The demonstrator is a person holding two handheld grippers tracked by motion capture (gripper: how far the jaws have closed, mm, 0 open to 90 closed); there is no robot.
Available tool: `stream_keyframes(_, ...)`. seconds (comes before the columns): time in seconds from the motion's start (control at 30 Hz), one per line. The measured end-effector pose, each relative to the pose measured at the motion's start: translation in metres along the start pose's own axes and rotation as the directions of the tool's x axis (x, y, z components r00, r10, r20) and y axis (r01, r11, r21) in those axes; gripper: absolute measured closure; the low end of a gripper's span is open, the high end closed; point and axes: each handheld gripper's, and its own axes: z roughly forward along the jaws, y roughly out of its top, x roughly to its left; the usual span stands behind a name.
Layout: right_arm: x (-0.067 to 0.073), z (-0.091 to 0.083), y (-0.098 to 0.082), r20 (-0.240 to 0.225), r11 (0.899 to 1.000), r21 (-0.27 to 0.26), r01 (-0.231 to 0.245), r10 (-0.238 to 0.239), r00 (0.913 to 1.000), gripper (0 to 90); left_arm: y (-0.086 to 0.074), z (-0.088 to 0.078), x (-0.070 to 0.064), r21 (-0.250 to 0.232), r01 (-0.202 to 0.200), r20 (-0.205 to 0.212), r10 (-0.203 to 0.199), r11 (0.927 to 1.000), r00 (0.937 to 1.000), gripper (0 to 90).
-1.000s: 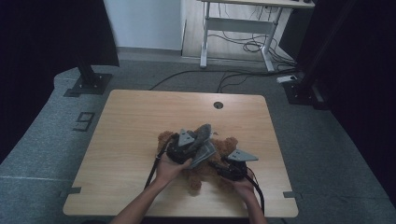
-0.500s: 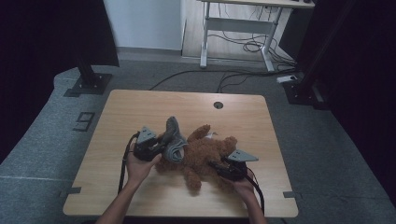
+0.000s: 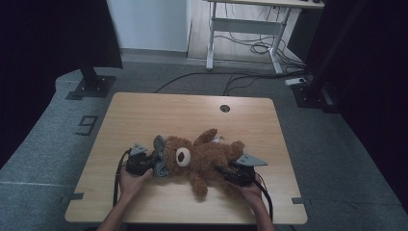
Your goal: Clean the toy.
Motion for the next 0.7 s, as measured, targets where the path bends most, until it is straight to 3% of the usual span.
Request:
stream_keyframes(0.2, -0.001, 0.0, 0.0, 0.0, 1.0, -0.003, -0.011, 0.011, 0.9999, 55.7, 0.019, -0.019, -0.008, -0.066, -0.028, -0.002, 0.027, 0.9975, 0.9996, 76.5)
stream_keyframes(0.37, -0.002, -0.001, 0.0, 0.002, 1.0, -0.002, -0.015, 0.015, 0.9999, 55.7, 0.04, -0.034, -0.035, -0.138, -0.09, 0.011, 0.092, 0.9864, 0.9957, 76.7)
stream_keyframes(0.47, -0.002, -0.001, 0.0, 0.002, 1.0, -0.001, -0.014, 0.014, 0.9999, 55.7, 0.054, -0.037, -0.053, -0.17, -0.117, 0.053, 0.128, 0.9785, 0.9904, 76.8)
stream_keyframes(0.57, 0.0, 0.0, 0.001, 0.006, 1.0, 0.0, -0.006, 0.006, 1.0, 55.7, 0.069, -0.036, -0.077, -0.183, -0.146, 0.115, 0.168, 0.9723, 0.9789, 76.8)
stream_keyframes(0.7, 0.0, 0.0, 0.001, 0.006, 1.0, 0.001, -0.007, 0.007, 1.0, 55.7, 0.085, -0.022, -0.121, -0.177, -0.225, 0.176, 0.256, 0.958, 0.9504, 76.8)
